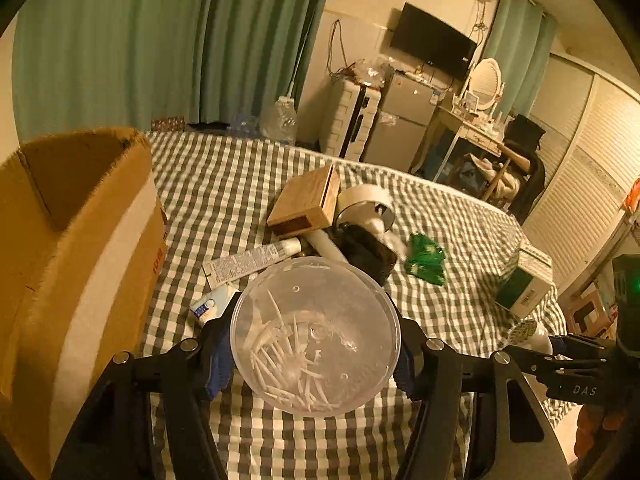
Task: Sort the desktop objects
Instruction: 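Carry the floss tub and white tube into the cardboard box and release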
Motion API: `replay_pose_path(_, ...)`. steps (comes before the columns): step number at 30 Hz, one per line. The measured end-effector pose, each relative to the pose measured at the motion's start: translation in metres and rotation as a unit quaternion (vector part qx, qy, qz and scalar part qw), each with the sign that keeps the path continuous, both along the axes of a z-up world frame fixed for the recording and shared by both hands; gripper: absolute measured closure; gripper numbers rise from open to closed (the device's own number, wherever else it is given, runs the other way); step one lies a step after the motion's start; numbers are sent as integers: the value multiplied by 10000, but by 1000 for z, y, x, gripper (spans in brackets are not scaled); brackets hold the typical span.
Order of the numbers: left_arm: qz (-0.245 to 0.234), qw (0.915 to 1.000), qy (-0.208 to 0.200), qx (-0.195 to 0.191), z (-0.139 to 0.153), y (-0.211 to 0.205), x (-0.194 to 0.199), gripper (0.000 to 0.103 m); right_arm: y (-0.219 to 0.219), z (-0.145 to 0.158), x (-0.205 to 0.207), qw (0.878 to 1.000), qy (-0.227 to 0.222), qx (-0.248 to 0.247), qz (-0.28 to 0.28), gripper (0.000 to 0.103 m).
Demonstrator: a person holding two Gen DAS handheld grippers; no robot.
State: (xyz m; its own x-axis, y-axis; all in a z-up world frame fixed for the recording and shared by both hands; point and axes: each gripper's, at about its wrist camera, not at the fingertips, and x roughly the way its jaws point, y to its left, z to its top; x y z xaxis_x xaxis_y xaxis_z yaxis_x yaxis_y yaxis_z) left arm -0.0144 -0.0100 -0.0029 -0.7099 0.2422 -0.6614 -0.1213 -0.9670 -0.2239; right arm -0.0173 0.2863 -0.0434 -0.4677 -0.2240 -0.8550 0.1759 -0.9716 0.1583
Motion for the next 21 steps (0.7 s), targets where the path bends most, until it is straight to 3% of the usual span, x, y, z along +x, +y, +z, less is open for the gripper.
replay_pose_path(10,244,9986,475,-54,46,-21,24,38,-50,54,21,9969,660,279,326,43)
replay_pose_path(21,847,9916,978,77,109,-86,43,38,-138,104,18,9888,1099,-56,1012,43)
